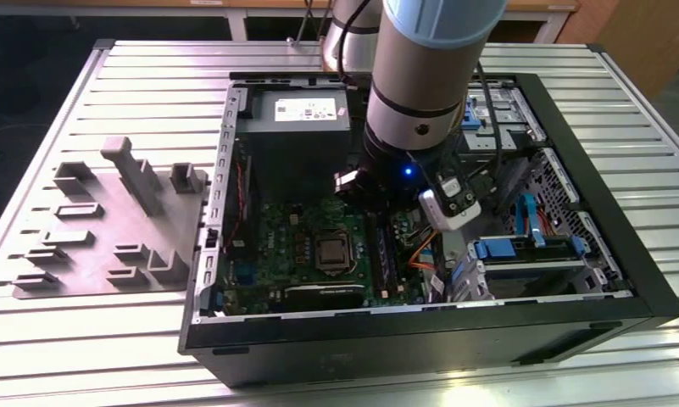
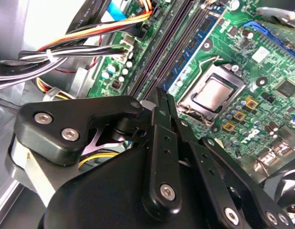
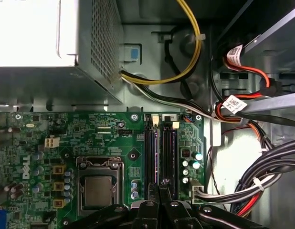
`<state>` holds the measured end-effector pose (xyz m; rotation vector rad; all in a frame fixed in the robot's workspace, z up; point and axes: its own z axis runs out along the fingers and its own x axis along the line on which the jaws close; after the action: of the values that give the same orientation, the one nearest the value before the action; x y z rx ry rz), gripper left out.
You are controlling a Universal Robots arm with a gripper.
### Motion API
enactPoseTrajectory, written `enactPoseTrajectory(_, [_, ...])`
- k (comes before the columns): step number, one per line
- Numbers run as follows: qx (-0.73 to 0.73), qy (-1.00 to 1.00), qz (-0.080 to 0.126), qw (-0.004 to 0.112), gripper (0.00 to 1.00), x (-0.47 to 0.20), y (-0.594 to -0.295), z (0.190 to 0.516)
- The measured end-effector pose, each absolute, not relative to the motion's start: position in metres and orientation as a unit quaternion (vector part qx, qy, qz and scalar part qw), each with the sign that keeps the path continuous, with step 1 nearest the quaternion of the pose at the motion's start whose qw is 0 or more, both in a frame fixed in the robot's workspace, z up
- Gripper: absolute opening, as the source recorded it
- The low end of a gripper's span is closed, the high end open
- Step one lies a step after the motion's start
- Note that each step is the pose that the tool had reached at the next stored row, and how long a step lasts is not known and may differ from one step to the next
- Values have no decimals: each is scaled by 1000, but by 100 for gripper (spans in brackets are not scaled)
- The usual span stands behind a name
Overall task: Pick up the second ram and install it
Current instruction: 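Insert the second ram into the second slot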
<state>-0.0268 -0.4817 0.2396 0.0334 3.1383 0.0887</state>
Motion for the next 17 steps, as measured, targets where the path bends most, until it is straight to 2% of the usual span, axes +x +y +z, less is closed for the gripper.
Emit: enactPoseTrajectory(17, [8, 1000, 29, 1, 12, -26, -482, 230])
